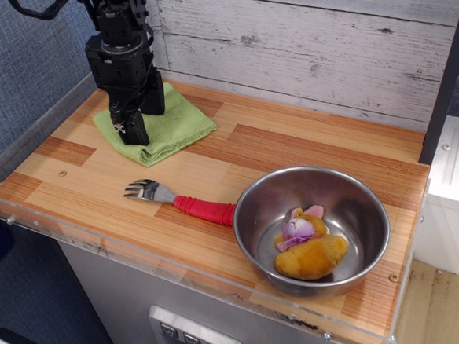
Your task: Move green cloth to upper right corner of table, above pot.
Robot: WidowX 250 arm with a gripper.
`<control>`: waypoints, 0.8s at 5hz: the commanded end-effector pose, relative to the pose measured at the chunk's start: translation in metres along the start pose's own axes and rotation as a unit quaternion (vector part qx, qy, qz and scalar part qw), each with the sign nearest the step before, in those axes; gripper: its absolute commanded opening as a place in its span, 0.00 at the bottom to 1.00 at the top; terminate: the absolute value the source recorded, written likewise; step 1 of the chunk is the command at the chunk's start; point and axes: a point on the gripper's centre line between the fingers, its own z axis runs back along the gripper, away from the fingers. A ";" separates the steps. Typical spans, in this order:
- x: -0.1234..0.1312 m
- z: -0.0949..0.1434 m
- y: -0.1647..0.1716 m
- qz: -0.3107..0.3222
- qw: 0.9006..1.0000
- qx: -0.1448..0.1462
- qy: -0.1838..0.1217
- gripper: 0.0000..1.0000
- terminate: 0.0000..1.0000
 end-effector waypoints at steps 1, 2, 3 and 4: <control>-0.033 0.012 -0.002 -0.035 0.999 -0.015 0.009 1.00 0.00; -0.054 0.011 -0.002 -0.048 0.999 -0.019 0.016 1.00 0.00; -0.082 0.011 -0.005 -0.068 0.997 -0.021 0.026 1.00 0.00; -0.116 0.011 -0.006 -0.095 0.994 -0.022 0.038 1.00 0.00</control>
